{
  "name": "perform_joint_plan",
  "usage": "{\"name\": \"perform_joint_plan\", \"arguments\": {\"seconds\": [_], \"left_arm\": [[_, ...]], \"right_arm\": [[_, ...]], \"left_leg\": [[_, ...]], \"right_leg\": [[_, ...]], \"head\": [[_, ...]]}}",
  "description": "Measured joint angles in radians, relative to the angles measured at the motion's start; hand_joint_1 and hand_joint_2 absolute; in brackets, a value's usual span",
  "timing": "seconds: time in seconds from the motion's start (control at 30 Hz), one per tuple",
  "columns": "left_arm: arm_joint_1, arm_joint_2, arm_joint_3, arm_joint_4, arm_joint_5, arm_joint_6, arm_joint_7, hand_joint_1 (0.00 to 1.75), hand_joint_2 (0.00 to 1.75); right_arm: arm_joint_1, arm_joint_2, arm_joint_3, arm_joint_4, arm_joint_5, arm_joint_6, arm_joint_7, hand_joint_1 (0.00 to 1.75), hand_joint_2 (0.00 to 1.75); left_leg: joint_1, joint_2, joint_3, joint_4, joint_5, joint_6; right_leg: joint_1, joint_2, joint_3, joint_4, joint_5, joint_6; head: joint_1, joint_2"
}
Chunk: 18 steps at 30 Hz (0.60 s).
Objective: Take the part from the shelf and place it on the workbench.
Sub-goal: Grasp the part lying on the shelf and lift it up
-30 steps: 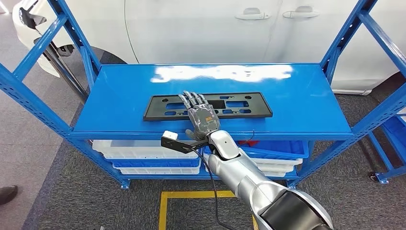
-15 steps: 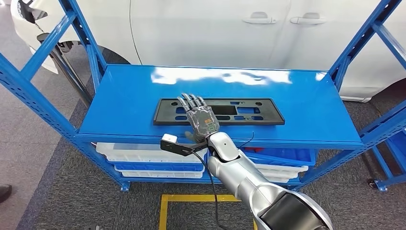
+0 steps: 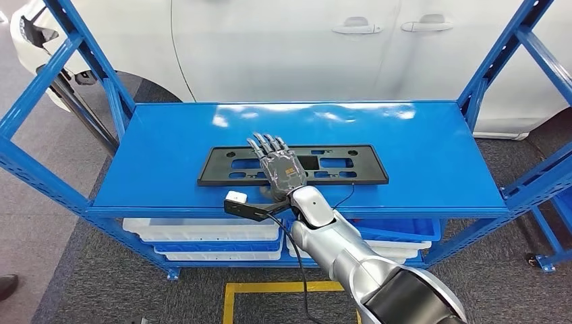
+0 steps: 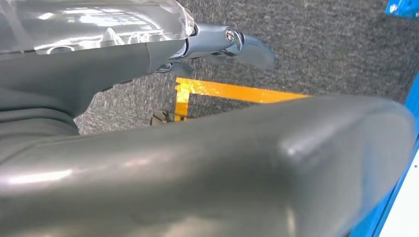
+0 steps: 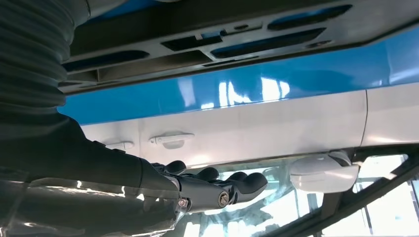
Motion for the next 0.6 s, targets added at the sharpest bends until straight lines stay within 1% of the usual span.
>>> {"name": "perform_joint_plan", "arguments": {"seconds": [0.03, 0.07, 0.1, 0.13, 0.17, 0.23, 0.3, 0.33, 0.37, 0.4, 0.43, 0.47, 0.5, 0.53, 0.57, 0.6], "left_arm": [[0.0, 0.0, 0.0, 0.0, 0.0, 0.0, 0.0, 0.0, 0.0], [0.0, 0.001, -0.001, 0.0, 0.0, 0.0, 0.0, 0.0, 0.0], [0.0, 0.002, -0.001, 0.0, 0.0, 0.0, 0.0, 0.0, 0.0], [-0.002, 0.002, -0.002, 0.0, -0.001, 0.0, 0.0, 0.0, 0.0], [-0.004, 0.002, -0.003, 0.0, -0.001, 0.0, 0.0, 0.0, 0.0], [-0.007, 0.003, -0.004, 0.0, -0.002, -0.001, 0.002, 0.0, 0.0], [-0.008, 0.002, -0.005, 0.0, -0.001, -0.001, 0.005, 0.0, 0.0], [-0.009, 0.002, -0.005, 0.0, 0.0, -0.001, 0.007, 0.0, 0.0], [-0.011, 0.002, -0.005, 0.0, 0.0, -0.001, 0.008, 0.0, 0.0], [-0.013, 0.002, -0.005, 0.0, 0.001, -0.001, 0.009, 0.0, 0.0], [-0.013, 0.003, -0.005, 0.0, 0.002, -0.001, 0.009, 0.0, 0.0], [-0.014, 0.003, -0.005, 0.0, 0.003, -0.001, 0.01, 0.0, 0.0], [-0.013, 0.003, -0.005, 0.0, 0.004, -0.001, 0.01, 0.0, 0.0], [-0.011, 0.003, -0.005, 0.0, 0.005, -0.001, 0.01, 0.0, 0.0], [-0.011, 0.002, -0.005, 0.0, 0.006, -0.001, 0.01, 0.0, 0.0], [-0.011, 0.002, -0.006, 0.0, 0.006, -0.001, 0.009, 0.0, 0.0]], "right_arm": [[0.001, 0.0, 0.001, 0.002, 0.006, 0.002, 0.0, 0.0, 1.75], [0.001, 0.0, 0.002, 0.003, 0.014, 0.006, 0.002, 0.0, 1.75], [0.001, 0.0, 0.004, 0.005, 0.024, 0.012, 0.005, 0.0, 1.75], [-0.001, 0.0, 0.008, 0.006, 0.038, 0.019, 0.011, 0.0, 1.75], [-0.002, 0.0, 0.013, 0.008, 0.054, 0.028, 0.019, 0.0, 1.75], [-0.002, -0.001, 0.024, 0.011, 0.081, 0.038, 0.034, 0.0, 1.75], [-0.003, -0.002, 0.033, 0.012, 0.104, 0.043, 0.051, 0.0, 1.75], [-0.004, -0.004, 0.037, 0.013, 0.117, 0.047, 0.062, 0.0, 1.75], [-0.004, -0.007, 0.043, 0.014, 0.13, 0.052, 0.076, 0.03, 1.75], [-0.003, -0.012, 0.048, 0.017, 0.142, 0.058, 0.091, 0.4, 1.75], [0.0, -0.018, 0.054, 0.02, 0.153, 0.065, 0.108, 0.82, 1.75], [0.004, -0.026, 0.059, 0.023, 0.163, 0.071, 0.126, 1.23, 1.75], [0.006, -0.034, 0.063, 0.027, 0.17, 0.075, 0.143, 1.62, 1.75], [0.008, -0.041, 0.066, 0.03, 0.176, 0.078, 0.161, 1.66, 1.75], [0.007, -0.047, 0.068, 0.033, 0.181, 0.083, 0.18, 1.66, 1.75], [0.007, -0.054, 0.069, 0.035, 0.186, 0.087, 0.199, 1.66, 1.75]], "left_leg": [[0.0, 0.0, 0.007, -0.037, 0.039, 0.001], [0.0, 0.0, 0.031, -0.108, 0.09, 0.004], [-0.001, 0.001, 0.058, -0.175, 0.127, 0.008], [-0.004, 0.001, 0.082, -0.231, 0.149, 0.014], [-0.006, 0.001, 0.096, -0.264, 0.157, 0.019], [-0.009, 0.0, 0.101, -0.276, 0.148, 0.031], [-0.004, 0.0, 0.106, -0.28, 0.147, 0.04], [-0.001, 0.001, 0.109, -0.283, 0.146, 0.045], [0.001, 0.002, 0.111, -0.285, 0.145, 0.048], [0.0, 0.002, 0.112, -0.285, 0.143, 0.051], [0.0, 0.002, 0.112, -0.285, 0.141, 0.053], [0.0, 0.001, 0.113, -0.284, 0.139, 0.054], [0.0, 0.0, 0.115, -0.283, 0.136, 0.054], [0.0, 0.0, 0.119, -0.282, 0.132, 0.053], [0.0, -0.001, 0.124, -0.281, 0.128, 0.05], [0.0, -0.001, 0.129, -0.279, 0.123, 0.047]], "right_leg": [[0.0, 0.001, 0.009, 0.001, -0.007, 0.001], [0.001, 0.002, 0.019, 0.002, -0.014, 0.003], [0.002, 0.002, 0.027, 0.002, -0.021, 0.006], [0.004, 0.003, 0.032, 0.004, -0.027, 0.01], [0.005, 0.004, 0.034, 0.005, -0.031, 0.015], [0.006, 0.004, 0.032, 0.004, -0.035, 0.024], [0.006, 0.003, 0.029, 0.016, -0.048, 0.035], [0.005, 0.003, 0.017, 0.044, -0.065, 0.04], [0.003, 0.002, -0.009, 0.096, -0.09, 0.045], [0.0, 0.001, -0.048, 0.166, -0.118, 0.049], [-0.003, 0.0, -0.09, 0.237, -0.141, 0.052], [-0.006, 0.0, -0.124, 0.289, -0.151, 0.055], [-0.008, 0.0, -0.141, 0.304, -0.14, 0.056], [-0.01, -0.001, -0.136, 0.275, -0.108, 0.056], [-0.011, -0.001, -0.113, 0.214, -0.065, 0.054], [-0.011, -0.002, -0.082, 0.14, -0.027, 0.052]], "head": [[0.0, 0.0], [0.0, 0.0], [0.0, 0.0], [0.0, 0.0], [0.001, 0.0], [0.001, 0.0], [0.002, 0.0], [0.004, 0.0], [0.005, 0.0], [0.007, 0.0], [0.008, 0.0], [0.008, 0.0], [0.008, 0.0], [0.008, 0.0], [0.008, 0.0], [0.008, 0.0]]}}
